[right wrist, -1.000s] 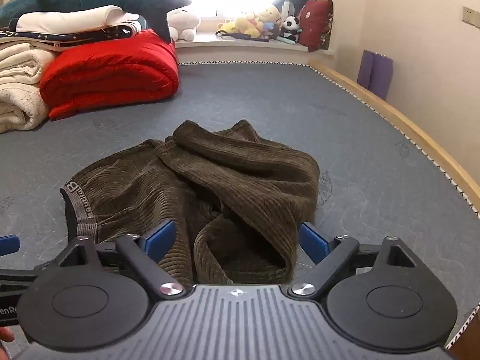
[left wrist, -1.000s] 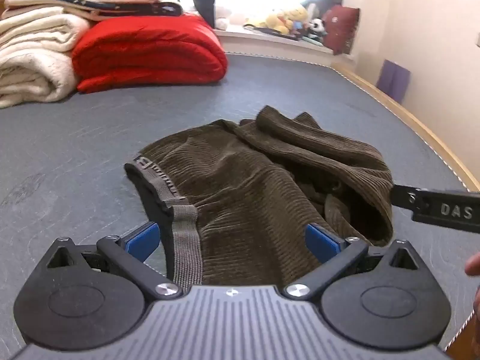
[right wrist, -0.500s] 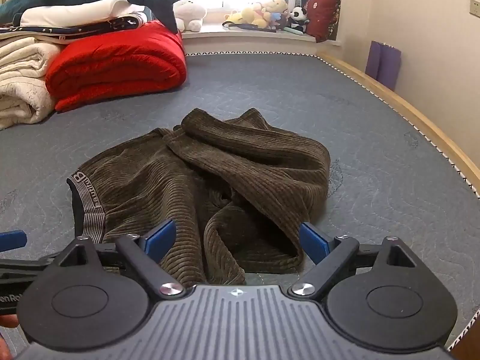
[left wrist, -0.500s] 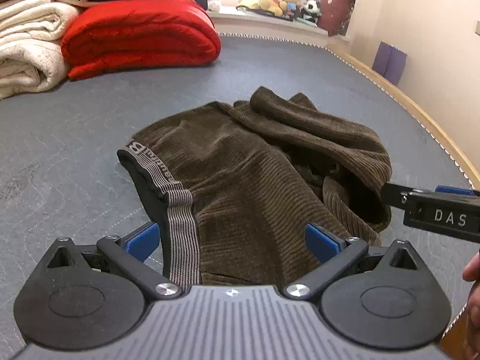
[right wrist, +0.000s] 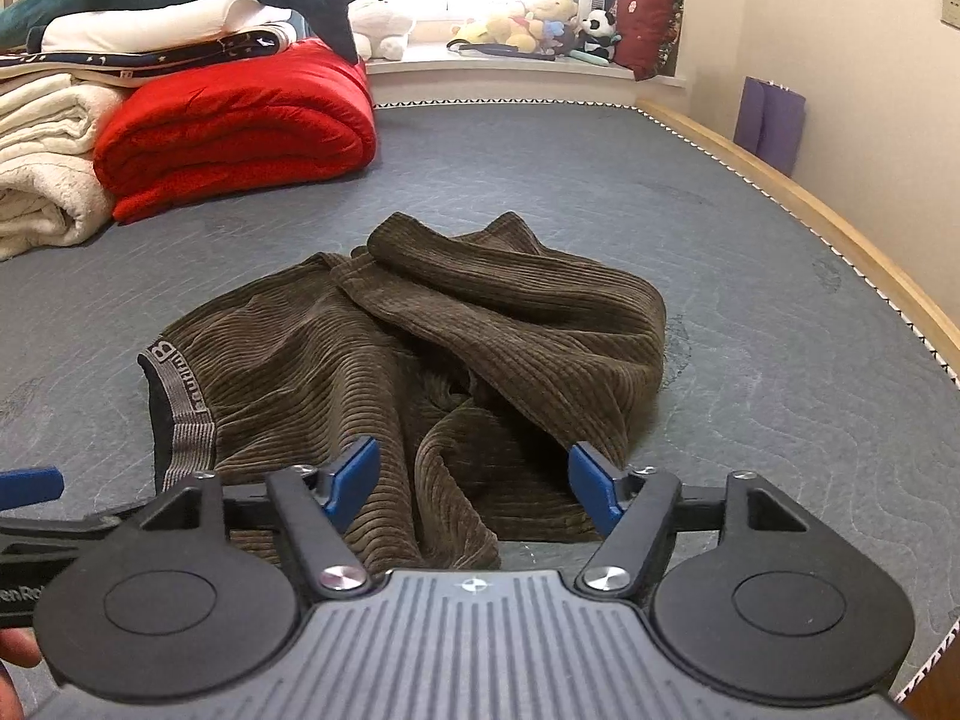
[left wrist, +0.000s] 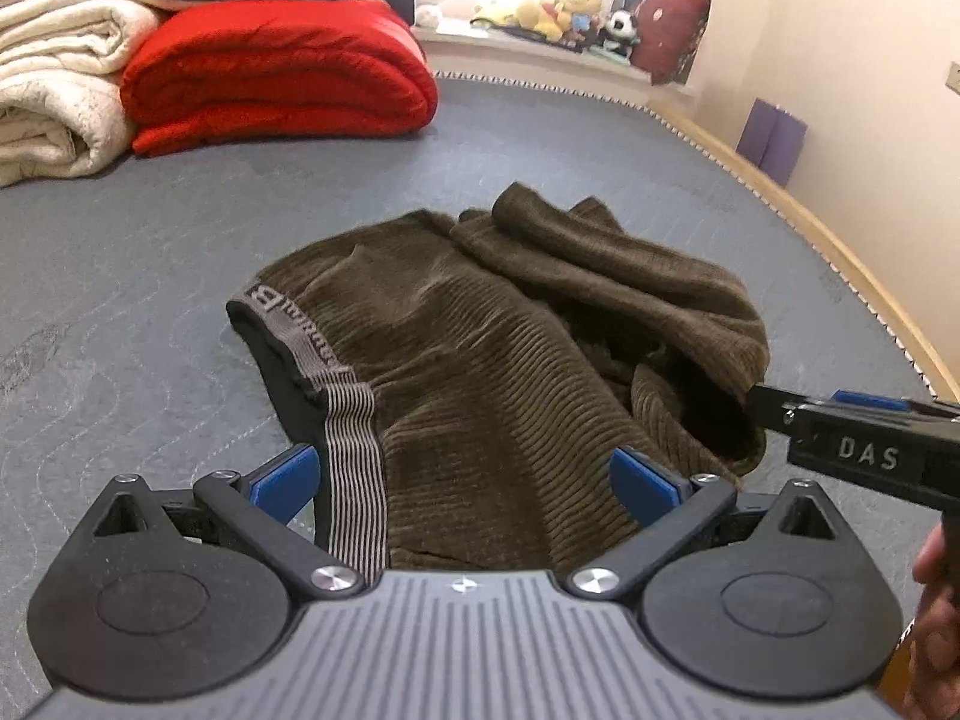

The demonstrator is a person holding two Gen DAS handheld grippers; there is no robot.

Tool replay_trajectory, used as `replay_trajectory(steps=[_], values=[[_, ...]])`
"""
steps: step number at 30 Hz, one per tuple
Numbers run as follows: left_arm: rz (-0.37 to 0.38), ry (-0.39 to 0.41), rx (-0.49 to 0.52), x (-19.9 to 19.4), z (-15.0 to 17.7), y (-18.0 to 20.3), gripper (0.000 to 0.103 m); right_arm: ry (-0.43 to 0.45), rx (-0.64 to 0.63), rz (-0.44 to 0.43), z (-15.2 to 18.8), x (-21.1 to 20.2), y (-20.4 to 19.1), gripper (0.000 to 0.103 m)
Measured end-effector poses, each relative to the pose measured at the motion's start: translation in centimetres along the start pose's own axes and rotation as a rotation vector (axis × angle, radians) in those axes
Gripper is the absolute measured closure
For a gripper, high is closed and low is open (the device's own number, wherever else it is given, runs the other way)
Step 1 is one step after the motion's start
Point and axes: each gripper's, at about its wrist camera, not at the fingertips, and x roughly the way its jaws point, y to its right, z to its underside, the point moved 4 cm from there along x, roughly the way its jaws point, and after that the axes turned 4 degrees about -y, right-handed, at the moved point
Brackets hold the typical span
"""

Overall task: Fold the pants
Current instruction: 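Move both tools toward the crumpled brown corduroy pants, then grasp the grey waistband with the left tool while the right tool pinches corduroy fabric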

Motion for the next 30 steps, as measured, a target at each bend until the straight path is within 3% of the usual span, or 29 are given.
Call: replay_trajectory(steps=[7,15,17,20,25,30], values=[[0.001,0.003,0.019,-0.2,-0.1,0.1,0.006,0.009,-0.008,-0.012,0.0,-0.1,-0.3,0.034],[0.03,0.012,0.04,-0.4,0.0,0.3,0.05,0.006,-0.013,-0.009,0.2,0.0,-0.4,0.043],[0.045,0.008,0.04,-0.3,0.0,0.2,0.058,0.008,-0.007,-0.011,0.3,0.1,-0.4,0.048],[0.04,-0.009,0.029,0.0,0.1,-0.1,0.062,0.009,0.009,-0.012,0.3,0.4,-0.4,0.057],[0.049,-0.024,0.035,1.0,0.4,-0.5,0.093,0.004,0.043,-0.042,0.4,0.9,-0.6,0.069],[0.032,-0.046,0.003,3.0,0.8,-1.6,0.094,-0.037,0.058,-0.052,1.1,2.4,-0.5,0.069]])
